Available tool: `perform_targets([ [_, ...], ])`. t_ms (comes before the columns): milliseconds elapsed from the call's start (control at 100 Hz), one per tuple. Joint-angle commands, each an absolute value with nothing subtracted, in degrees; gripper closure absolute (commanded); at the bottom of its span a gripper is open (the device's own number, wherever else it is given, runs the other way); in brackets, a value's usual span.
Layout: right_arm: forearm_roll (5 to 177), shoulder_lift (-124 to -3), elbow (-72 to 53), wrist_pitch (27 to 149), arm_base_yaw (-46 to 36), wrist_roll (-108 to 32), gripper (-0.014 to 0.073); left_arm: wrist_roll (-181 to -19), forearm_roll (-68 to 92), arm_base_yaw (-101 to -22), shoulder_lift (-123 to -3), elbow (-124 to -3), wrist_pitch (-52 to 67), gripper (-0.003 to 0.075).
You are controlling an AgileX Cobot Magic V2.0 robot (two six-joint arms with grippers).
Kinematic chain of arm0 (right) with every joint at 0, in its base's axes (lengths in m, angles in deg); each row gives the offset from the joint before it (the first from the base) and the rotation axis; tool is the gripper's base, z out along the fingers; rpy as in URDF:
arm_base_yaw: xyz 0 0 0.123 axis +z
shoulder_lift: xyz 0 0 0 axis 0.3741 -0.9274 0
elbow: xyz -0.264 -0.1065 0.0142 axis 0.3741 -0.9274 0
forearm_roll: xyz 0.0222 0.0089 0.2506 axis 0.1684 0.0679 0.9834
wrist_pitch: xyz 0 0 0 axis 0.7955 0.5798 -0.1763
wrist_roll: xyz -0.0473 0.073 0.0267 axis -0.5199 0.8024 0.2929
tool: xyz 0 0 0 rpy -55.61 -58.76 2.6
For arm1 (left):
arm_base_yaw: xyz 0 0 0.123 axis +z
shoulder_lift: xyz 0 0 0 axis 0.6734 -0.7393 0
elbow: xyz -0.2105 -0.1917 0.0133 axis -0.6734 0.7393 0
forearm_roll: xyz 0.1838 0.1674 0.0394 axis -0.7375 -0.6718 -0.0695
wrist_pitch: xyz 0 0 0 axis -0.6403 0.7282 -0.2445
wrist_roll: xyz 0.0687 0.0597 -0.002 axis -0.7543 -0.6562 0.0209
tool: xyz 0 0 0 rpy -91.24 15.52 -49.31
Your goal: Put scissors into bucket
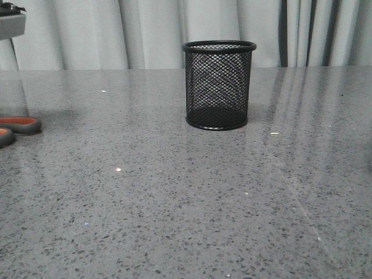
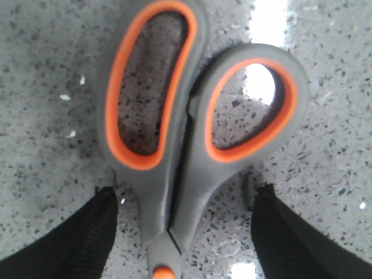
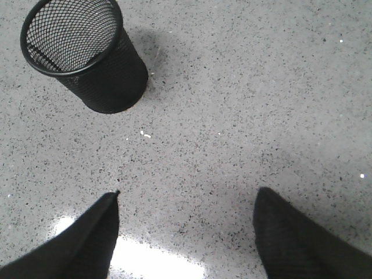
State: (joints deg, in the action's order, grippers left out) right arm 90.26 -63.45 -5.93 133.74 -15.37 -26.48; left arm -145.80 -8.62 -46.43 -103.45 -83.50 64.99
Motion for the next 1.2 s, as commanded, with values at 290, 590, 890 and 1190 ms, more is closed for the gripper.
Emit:
perform_targets([
  [290,90.75,-62.96,-4.16,130.53,-15.37,-27.07,0.0148,-146.77,-7.98,-46.26,-102.75,-85.24,66.94,0.0322],
  [590,90.75,-62.96,-4.16,130.53,-15.37,-27.07,0.0148,-146.77,-6.84,-46.26,-103.6,-85.24,66.84,0.0322],
  [890,90.75,-62.96,-4.16,130.53,-15.37,-27.07,0.0148,-146.77,-6.84,-46.26,-103.6,-85.24,66.84,0.0379],
  [1190,90.75,-62.96,-4.16,130.53,-15.37,-27.07,0.0148,-146.77,-6.84,-46.26,-103.6,-85.24,67.48,0.0648],
])
